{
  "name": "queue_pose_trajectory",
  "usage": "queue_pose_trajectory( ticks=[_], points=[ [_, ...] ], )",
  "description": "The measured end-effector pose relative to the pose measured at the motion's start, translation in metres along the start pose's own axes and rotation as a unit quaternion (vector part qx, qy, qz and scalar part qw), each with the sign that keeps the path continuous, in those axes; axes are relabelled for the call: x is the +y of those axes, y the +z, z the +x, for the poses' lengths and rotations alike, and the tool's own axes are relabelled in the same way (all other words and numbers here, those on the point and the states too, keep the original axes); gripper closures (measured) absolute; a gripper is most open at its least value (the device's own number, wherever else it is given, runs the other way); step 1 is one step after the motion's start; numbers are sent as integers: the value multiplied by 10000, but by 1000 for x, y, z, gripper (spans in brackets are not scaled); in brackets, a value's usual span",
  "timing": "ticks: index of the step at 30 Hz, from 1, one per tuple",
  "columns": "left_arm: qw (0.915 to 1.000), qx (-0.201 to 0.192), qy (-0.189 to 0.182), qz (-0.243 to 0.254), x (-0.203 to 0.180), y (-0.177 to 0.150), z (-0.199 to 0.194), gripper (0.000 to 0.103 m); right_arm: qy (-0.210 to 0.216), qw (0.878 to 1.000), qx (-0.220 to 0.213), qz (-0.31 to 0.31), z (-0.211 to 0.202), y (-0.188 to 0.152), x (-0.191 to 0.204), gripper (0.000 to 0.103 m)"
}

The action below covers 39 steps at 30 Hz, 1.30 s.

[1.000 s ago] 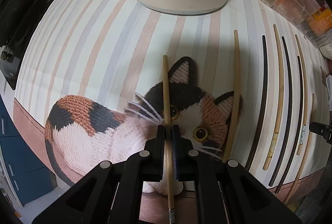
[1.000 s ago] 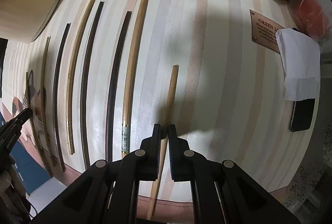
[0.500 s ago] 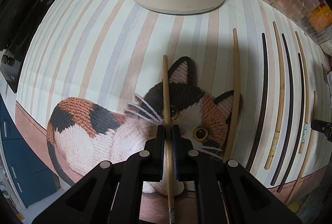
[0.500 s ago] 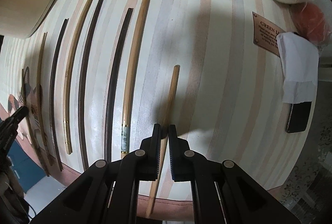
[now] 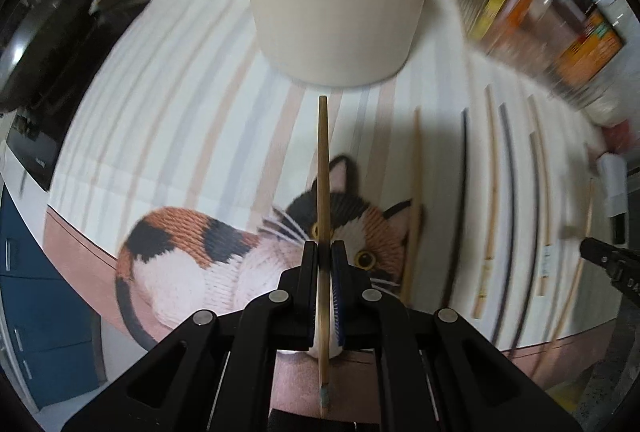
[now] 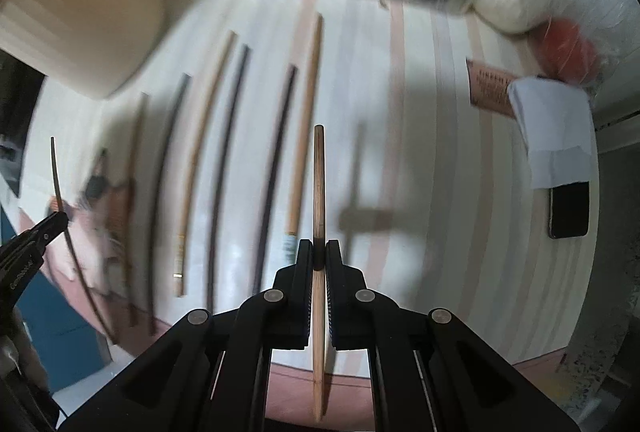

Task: Organize utensils
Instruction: 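Lift both wooden chopsticks and lower them into the cream holder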

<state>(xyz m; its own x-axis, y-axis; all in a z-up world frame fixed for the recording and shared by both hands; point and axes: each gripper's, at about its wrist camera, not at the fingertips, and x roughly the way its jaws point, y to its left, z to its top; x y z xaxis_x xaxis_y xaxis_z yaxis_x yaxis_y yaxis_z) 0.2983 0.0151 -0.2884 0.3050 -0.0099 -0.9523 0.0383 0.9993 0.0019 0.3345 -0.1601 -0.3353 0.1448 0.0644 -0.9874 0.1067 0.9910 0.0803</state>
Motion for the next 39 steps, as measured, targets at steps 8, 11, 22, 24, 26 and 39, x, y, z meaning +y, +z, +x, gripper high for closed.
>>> queue_pose_trajectory(
  ticks=[8, 11, 22, 24, 26, 39],
  points=[
    [9960, -842, -279, -62, 10, 4, -76, 99, 474, 9940, -965, -194, -75, 2, 25, 97],
    [9912, -1263, -384, -116, 13, 16, -110, 100, 678, 9877, -1382, -275, -108, 14, 30, 97],
    [9652, -2468, -798, -335, 38, 74, -223, 103, 1424, 9464, -2825, -652, -234, 73, 82, 97],
    [9601, -2654, -804, -354, 42, 87, -240, 103, 1549, 9385, -2995, -742, -257, 87, 92, 97],
    [9553, -2831, -767, -363, 45, 101, -253, 103, 1600, 9295, -3210, -863, -280, 99, 104, 97],
    [9573, -2766, -395, -746, 81, 140, -236, 103, 1408, 9139, -3633, -1136, -305, 167, 165, 97]
  ],
)
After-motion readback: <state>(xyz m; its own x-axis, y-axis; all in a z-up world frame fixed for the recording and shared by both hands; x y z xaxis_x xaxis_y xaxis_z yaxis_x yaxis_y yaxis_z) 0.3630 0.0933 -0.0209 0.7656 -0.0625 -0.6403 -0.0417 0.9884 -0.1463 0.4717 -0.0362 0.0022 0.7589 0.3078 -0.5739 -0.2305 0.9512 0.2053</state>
